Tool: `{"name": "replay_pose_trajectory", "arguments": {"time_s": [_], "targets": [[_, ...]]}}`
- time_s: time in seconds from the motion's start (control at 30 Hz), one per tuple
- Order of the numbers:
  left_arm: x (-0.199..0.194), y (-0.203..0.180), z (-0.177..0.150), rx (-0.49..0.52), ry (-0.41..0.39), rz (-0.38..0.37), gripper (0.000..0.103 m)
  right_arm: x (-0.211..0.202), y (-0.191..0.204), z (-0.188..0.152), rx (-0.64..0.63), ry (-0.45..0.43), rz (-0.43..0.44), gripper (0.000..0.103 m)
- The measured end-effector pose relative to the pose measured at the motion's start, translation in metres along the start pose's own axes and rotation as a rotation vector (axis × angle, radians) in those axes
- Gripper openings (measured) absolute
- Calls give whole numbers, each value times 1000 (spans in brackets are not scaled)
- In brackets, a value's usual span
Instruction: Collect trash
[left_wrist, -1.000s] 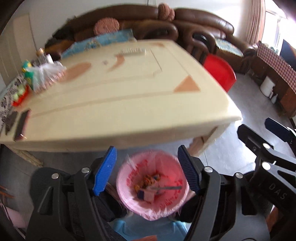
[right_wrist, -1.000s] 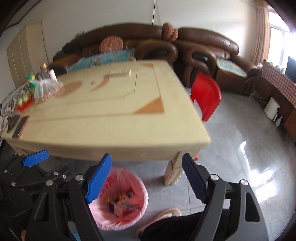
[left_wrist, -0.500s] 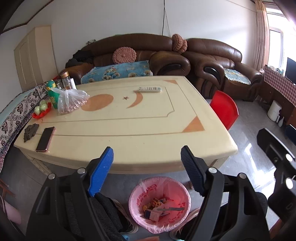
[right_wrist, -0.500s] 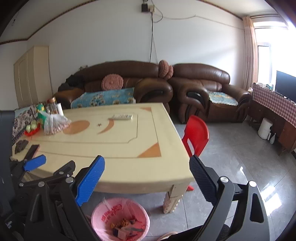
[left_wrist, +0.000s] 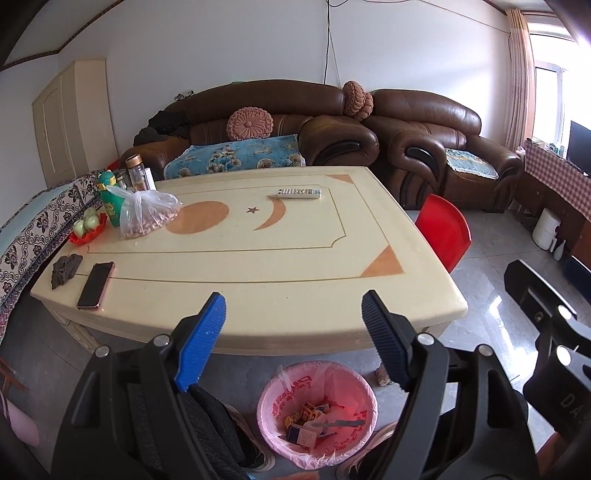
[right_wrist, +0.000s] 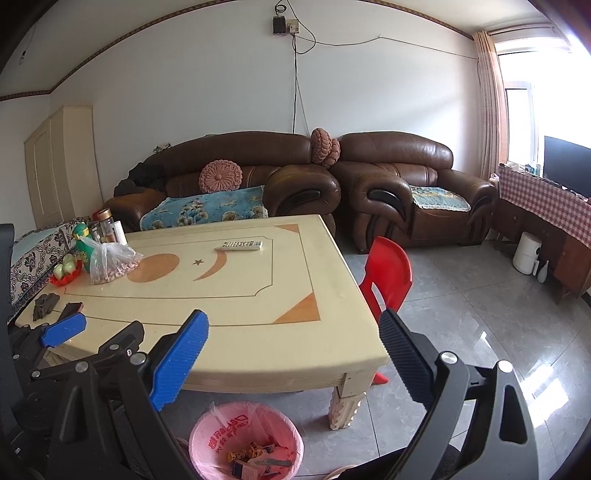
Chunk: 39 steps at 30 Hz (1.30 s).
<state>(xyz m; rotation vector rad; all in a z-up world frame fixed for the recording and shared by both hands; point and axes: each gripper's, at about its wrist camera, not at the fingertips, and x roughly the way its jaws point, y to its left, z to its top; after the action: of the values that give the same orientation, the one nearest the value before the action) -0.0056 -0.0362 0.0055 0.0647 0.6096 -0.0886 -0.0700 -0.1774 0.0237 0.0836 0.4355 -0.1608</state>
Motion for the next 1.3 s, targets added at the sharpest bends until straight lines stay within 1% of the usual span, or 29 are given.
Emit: {"name": "replay_pose_trajectory", "arguments": {"time_s": [0.87, 1.2, 1.23, 1.27, 1.3], "targets": [[0, 0, 0, 1, 1, 4, 75, 0, 2, -4, -9, -5, -11, 91], [1, 0, 1, 2, 5, 8, 75, 3, 2, -4, -17, -2, -29, 91], [1, 0, 1, 3, 4, 10, 76, 4, 1, -4, -16, -1, -32, 91], [2, 0, 1, 3, 4, 17, 80, 4, 1, -5, -15, 0, -37, 91], [3, 0, 1, 3, 6, 23, 83, 5, 0, -5, -11, 3, -40, 91]]}}
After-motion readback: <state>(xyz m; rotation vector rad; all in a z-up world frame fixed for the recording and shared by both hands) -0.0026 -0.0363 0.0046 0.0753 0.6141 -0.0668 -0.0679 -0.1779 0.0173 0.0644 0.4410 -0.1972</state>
